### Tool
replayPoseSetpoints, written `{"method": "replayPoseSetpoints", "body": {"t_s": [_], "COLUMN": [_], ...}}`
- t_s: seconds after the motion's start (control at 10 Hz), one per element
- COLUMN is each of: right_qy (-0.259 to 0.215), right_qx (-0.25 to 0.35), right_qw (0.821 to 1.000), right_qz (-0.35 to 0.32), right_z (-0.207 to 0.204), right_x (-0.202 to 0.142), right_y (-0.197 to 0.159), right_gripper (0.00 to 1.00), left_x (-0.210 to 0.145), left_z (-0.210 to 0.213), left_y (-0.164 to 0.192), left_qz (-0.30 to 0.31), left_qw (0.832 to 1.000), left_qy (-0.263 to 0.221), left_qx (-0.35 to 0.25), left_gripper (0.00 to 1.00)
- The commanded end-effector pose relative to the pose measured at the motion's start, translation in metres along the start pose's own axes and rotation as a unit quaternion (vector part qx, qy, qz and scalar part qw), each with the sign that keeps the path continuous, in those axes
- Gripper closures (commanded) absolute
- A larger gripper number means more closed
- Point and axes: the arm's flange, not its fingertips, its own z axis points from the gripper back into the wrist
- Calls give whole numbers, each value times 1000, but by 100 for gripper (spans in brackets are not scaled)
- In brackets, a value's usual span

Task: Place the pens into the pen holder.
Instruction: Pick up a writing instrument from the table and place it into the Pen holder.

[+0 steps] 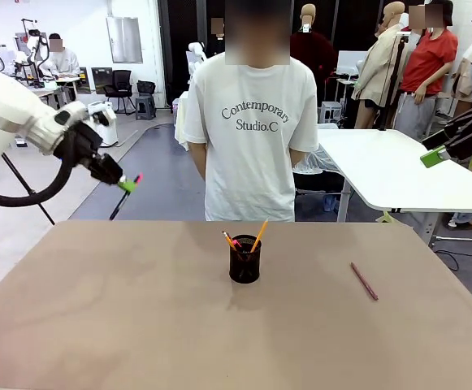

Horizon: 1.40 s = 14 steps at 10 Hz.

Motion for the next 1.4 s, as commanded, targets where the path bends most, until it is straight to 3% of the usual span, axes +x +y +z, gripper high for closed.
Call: {"method": "replayPoseSetpoints", "body": {"t_s": [0.0, 0.2, 0.4, 0.6, 0.8, 0.9, 1.3], "right_qy": [-19, -19, -19, -19, -19, -19, -19], "right_qx": [4, 4, 4, 4, 4, 4, 4], "right_qw": [1000, 1000, 1000, 1000, 1000, 1000, 1000], "right_qz": [5, 5, 5, 5, 5, 5, 5], "right_z": [0, 0, 0, 0, 0, 0, 0], "right_x": [1, 1, 1, 1, 1, 1, 1], "right_y": [0, 0, 0, 0, 0, 0, 0], "right_gripper": [0, 0, 0, 0, 0, 0, 0], "left_x": [-21, -30, -43, -55, -59, -48, -48], "left_z": [15, 34, 49, 66, 73, 71, 71], "left_y": [-19, -33, -48, -64, -70, -62, -62], "left_qz": [-114, -193, -283, -309, -312, -306, -306], "left_qw": [989, 966, 940, 925, 920, 930, 930], "left_qy": [-98, -170, -189, -218, -235, -203, -203], "left_qx": [-10, 2, 2, 25, 42, 29, 29], "left_gripper": [100, 100, 100, 100, 100, 100, 100]}}
